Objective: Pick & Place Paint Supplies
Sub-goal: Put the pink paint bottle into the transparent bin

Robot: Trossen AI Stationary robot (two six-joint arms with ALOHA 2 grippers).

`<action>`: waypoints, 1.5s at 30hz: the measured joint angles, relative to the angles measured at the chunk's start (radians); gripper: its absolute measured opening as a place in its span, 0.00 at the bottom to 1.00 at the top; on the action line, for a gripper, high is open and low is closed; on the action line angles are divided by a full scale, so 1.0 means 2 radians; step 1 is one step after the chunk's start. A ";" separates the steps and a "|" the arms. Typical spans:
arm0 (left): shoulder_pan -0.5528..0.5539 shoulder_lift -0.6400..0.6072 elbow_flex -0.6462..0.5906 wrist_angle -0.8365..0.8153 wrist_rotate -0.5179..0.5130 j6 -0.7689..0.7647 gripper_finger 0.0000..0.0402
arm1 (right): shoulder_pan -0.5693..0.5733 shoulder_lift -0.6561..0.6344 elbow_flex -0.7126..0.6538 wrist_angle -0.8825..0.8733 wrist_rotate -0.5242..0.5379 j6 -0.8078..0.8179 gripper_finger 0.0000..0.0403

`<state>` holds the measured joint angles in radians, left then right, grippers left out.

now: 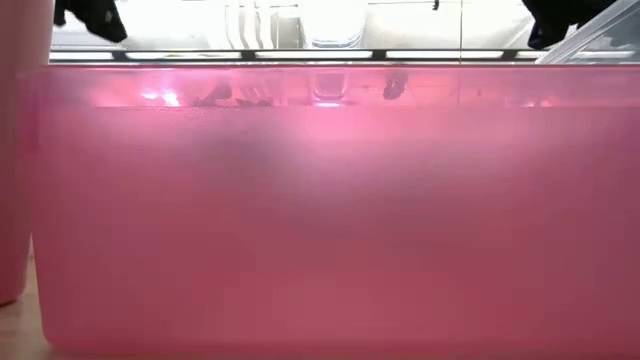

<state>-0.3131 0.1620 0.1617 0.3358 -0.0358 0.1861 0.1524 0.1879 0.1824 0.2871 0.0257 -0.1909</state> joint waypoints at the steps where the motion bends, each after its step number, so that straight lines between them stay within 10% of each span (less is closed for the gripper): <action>1: -0.011 0.020 0.013 -0.002 -0.021 0.001 0.55 | 0.000 0.009 0.004 0.000 0.000 0.000 0.59; 9: -0.106 0.240 0.187 -0.161 -0.218 0.025 0.55 | 0.000 0.070 0.045 -0.028 0.000 -0.002 0.68; 16: -0.181 0.420 0.369 -0.383 -0.265 -0.095 0.55 | 0.000 0.091 0.068 -0.073 0.002 0.016 0.69; 31: -0.233 0.620 0.533 -0.550 -0.222 -0.311 0.56 | 0.000 0.090 0.066 -0.074 0.001 0.030 0.69; 45: -0.232 0.654 0.542 -0.541 -0.136 -0.384 0.85 | 0.000 0.090 0.066 -0.074 0.001 0.033 0.69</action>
<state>-0.7773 1.4706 1.2461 -0.7456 -0.3070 -0.5819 0.1524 0.3682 0.3140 0.1389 0.0269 -0.1252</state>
